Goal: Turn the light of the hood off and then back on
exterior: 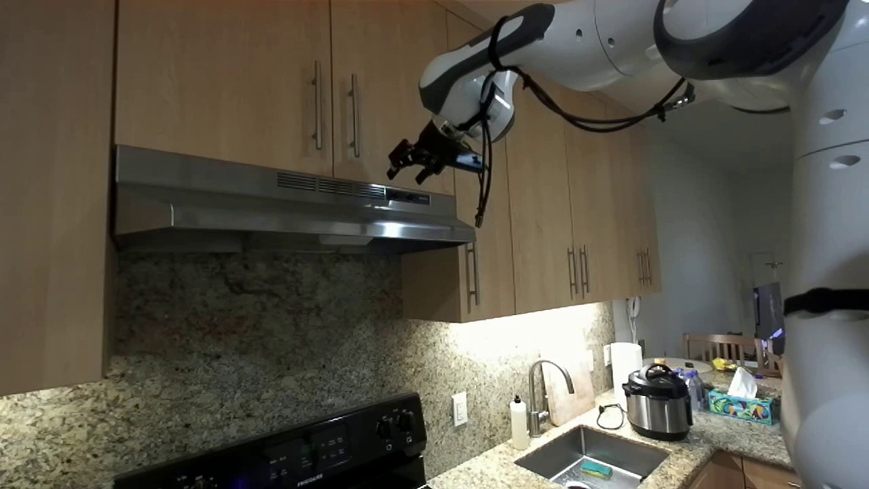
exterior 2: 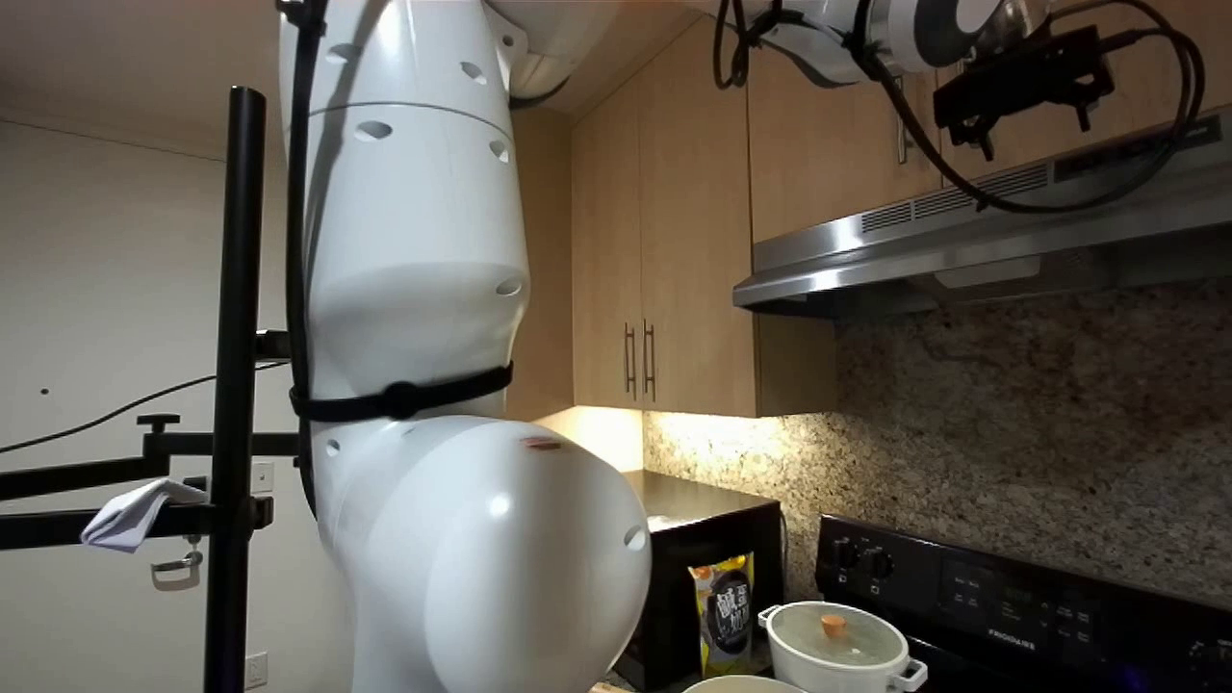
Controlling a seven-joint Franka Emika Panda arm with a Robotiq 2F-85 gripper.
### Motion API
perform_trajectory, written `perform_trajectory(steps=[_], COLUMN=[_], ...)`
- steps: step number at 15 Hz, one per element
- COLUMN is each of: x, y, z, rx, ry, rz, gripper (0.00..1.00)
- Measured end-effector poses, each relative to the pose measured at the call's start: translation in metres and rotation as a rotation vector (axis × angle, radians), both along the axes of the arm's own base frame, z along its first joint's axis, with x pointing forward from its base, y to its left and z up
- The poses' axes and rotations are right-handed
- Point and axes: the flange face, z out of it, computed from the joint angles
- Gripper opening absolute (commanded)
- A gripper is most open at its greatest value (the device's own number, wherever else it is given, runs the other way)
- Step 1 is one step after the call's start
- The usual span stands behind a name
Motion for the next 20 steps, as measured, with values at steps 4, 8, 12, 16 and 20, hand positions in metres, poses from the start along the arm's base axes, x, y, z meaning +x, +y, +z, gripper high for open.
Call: perform_trajectory(steps=[4,8,12,16,20], x=[0.008,0.017,0.025,0.031,0.039], y=[-0.01,-0.017,-0.023,-0.026,-0.027], z=[-0.002,-0.009,-0.015,-0.015,-0.016], rx=[0.02,0.017,0.017,0.021,0.024], ry=[-0.015,0.004,0.031,0.047,0.062], rz=[0.019,0.01,0.008,0.024,0.05], gripper=[1.0,1.0,1.0,1.0,1.0])
